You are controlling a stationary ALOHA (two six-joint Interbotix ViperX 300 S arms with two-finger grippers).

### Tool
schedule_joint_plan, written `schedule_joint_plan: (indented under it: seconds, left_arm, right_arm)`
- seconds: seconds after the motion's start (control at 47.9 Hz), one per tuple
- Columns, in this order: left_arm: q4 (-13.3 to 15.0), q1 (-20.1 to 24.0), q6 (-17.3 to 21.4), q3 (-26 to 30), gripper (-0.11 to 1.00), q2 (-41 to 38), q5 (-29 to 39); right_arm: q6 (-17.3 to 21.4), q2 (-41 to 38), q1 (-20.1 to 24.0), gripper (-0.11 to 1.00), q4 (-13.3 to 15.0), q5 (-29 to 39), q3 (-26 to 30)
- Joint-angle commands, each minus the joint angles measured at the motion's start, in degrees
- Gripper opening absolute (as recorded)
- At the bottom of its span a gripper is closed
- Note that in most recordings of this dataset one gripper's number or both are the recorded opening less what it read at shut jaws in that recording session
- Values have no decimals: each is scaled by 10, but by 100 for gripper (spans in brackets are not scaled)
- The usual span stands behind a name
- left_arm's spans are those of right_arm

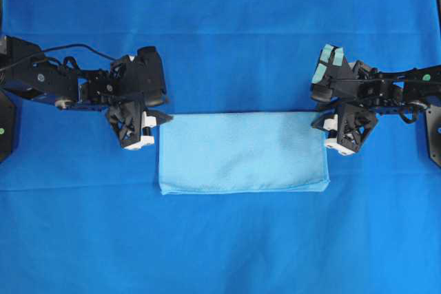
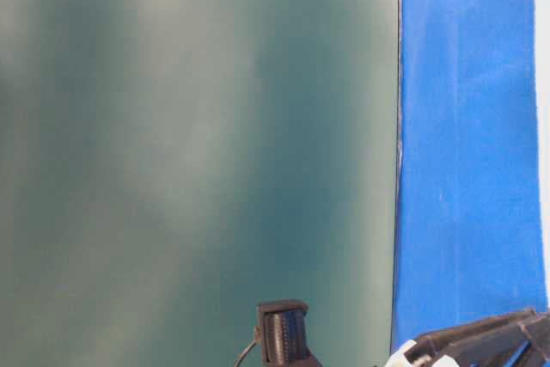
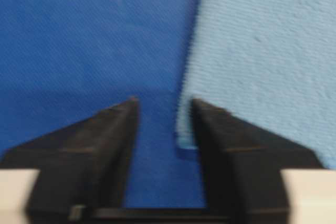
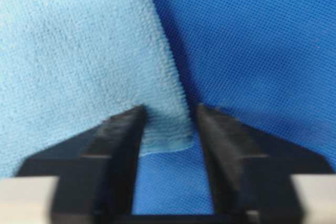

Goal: Fold the light blue towel.
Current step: 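Release the corners and regrasp the folded towel's left and right ends, then lift the folded strip and rotate it vertical, right gripper moving up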

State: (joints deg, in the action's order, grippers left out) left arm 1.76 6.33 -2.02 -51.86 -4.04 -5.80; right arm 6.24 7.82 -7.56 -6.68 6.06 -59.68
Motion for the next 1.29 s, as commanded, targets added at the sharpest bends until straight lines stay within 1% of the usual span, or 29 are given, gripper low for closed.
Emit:
schedule_joint_plan:
  seconds: [0.0, 0.063, 0.104, 0.146, 0.313, 0.542, 0.647, 0.876, 0.98, 1.085, 1.272]
  left_arm:
    - [-1, -5, 3, 6, 28, 4, 16]
    - [-1, -7, 3, 8, 16, 4, 31]
    - [-1, -7, 3, 10, 7, 4, 41]
    - [-1, -7, 3, 12, 2, 4, 52]
    - [-1, -7, 4, 25, 2, 4, 76]
    - [-1, -7, 35, 46, 2, 20, 108]
    - [-1, -7, 41, 65, 2, 50, 144]
    - [-1, -7, 39, 104, 2, 138, 236]
    - [-1, -6, 34, 108, 2, 156, 254]
    - [-1, -8, 31, 112, 2, 170, 269]
    - [0, -29, 31, 121, 2, 200, 277]
  right_arm:
    - [-2, 4, 1, 36, 1, 3, 4]
    - [-4, 4, 0, 21, 1, 9, 5]
    - [-4, 4, 0, 8, 1, 13, 5]
    - [-4, 4, 0, 2, 1, 15, 7]
    - [-3, 4, 0, 2, 1, 16, 9]
    - [0, 15, 0, 2, 1, 20, 15]
    - [4, 45, 1, 2, 1, 48, 24]
    - [4, 138, 1, 2, 1, 134, 54]
    - [4, 173, 4, 2, 1, 164, 66]
    - [6, 200, 6, 2, 0, 179, 71]
    - [7, 220, 7, 2, -4, 185, 69]
